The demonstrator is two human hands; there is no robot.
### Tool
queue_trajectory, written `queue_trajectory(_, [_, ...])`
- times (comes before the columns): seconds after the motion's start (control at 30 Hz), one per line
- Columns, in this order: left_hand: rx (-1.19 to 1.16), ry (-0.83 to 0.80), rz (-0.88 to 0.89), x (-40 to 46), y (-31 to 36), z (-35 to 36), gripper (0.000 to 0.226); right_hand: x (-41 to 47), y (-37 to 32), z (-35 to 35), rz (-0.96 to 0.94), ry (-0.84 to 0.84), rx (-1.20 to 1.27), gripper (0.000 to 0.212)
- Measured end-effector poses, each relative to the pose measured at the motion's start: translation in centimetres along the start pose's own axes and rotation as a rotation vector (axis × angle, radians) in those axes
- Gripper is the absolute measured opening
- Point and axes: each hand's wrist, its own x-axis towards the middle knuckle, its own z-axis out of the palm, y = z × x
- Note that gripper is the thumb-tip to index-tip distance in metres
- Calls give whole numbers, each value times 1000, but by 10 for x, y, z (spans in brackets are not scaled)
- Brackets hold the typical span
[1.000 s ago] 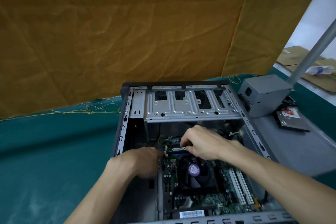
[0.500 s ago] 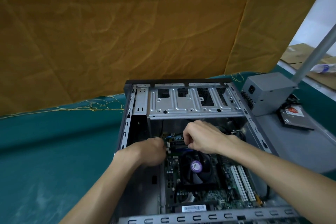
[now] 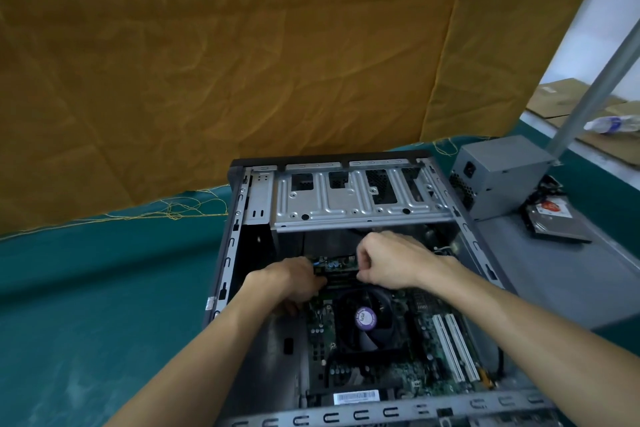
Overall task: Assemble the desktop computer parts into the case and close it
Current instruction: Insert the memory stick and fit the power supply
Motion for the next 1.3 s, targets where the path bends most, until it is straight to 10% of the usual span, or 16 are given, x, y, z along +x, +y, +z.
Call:
queue_trajectory(0.5, [-77, -147, -63, -10, 18, -12, 48, 17, 39, 1, 481, -273, 228, 35])
queue_trajectory(1.3, [-64, -124, -129, -8, 27, -12, 40, 37, 45, 6, 511, -362, 187, 54])
